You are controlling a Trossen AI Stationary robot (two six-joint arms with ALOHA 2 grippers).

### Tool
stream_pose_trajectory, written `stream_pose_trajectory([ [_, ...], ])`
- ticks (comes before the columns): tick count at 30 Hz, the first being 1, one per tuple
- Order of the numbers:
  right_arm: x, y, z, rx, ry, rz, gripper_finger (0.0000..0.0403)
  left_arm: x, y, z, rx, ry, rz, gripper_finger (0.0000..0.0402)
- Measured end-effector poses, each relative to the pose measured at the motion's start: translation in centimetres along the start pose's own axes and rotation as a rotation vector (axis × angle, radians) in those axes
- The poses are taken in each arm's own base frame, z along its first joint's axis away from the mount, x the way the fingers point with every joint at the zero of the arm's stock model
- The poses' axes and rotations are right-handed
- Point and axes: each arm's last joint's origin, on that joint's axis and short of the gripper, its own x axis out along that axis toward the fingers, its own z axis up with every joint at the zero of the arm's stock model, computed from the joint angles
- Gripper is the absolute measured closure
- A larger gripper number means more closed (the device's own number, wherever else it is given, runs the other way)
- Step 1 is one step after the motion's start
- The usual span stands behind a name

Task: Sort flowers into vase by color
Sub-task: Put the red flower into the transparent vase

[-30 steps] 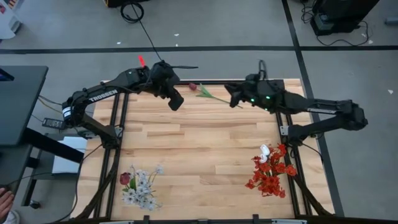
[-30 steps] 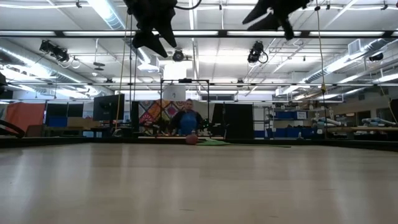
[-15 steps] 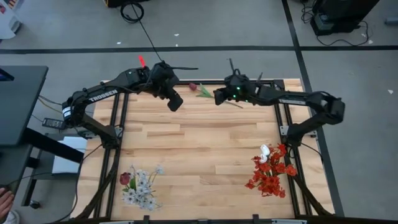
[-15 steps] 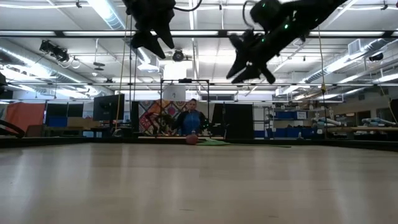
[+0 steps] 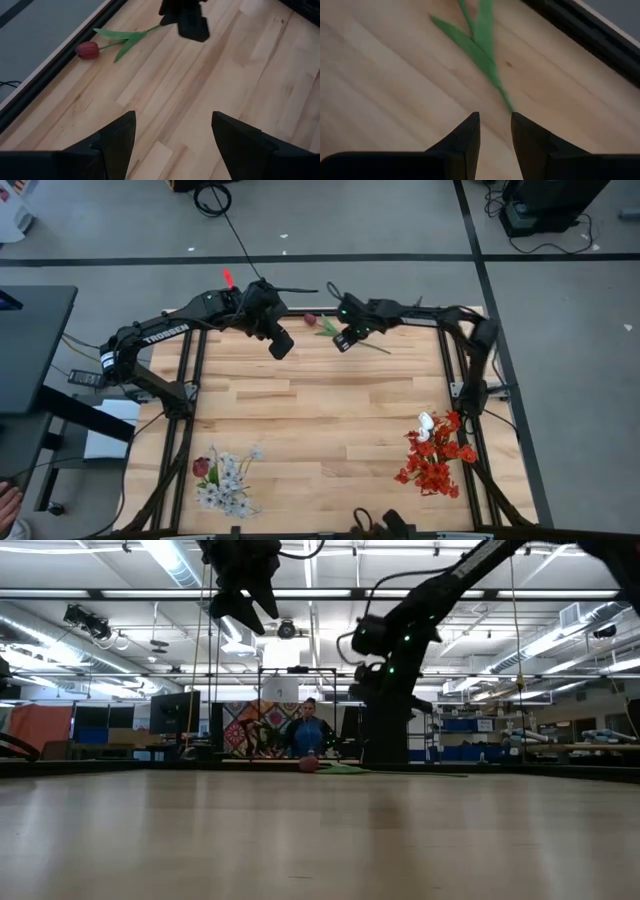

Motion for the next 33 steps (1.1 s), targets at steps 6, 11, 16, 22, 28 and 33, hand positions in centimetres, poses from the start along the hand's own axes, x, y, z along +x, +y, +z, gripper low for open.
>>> stream_pose_trajectory([
  [6, 2.8, -0.6, 1.9, -0.131, 0.141, -0.058, 0.0283, 0.0, 0.0, 0.0, 0.000, 0.005, 0.002, 0.0136],
  [11, 5.1, -0.9, 2.5, -0.197, 0.246, -0.047, 0.0283, 0.0, 0.0, 0.0, 0.000, 0.005, 0.002, 0.0136],
  [16, 6.3, -0.7, 2.7, -0.243, 0.285, -0.027, 0.0283, 0.0, 0.0, 0.0, 0.000, 0.005, 0.002, 0.0136],
  [22, 6.6, -1.2, 2.8, -0.253, 0.296, -0.011, 0.0318, 0.0, 0.2, 0.0, -0.004, 0.006, 0.006, 0.0136],
  [28, 6.7, -1.6, 3.0, -0.212, 0.300, 0.060, 0.0390, 0.0, 0.6, -0.1, -0.003, 0.025, 0.018, 0.0136],
  [33, 6.5, -1.8, 3.4, -0.105, 0.280, 0.153, 0.0397, -0.3, 1.3, -0.4, -0.020, 0.052, 0.040, 0.0136],
])
